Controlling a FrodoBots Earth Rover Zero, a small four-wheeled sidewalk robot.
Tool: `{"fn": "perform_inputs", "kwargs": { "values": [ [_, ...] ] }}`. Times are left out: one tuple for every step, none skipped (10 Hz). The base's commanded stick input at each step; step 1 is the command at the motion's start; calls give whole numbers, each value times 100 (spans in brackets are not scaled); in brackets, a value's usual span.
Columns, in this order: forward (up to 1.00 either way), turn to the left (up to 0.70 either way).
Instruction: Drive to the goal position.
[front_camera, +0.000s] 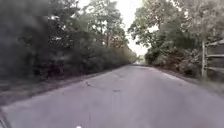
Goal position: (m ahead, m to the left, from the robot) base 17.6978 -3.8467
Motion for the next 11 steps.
{"fn": "perform_inputs", "kwargs": {
  "values": [
    [100,-32],
    [100,-40],
    [100,-40],
    [100,-40],
    [100,-40],
    [100,-40],
    [100,-40],
    [100,-40],
    [100,-40],
    [100,-40],
    [100,-40]
  ]
}}
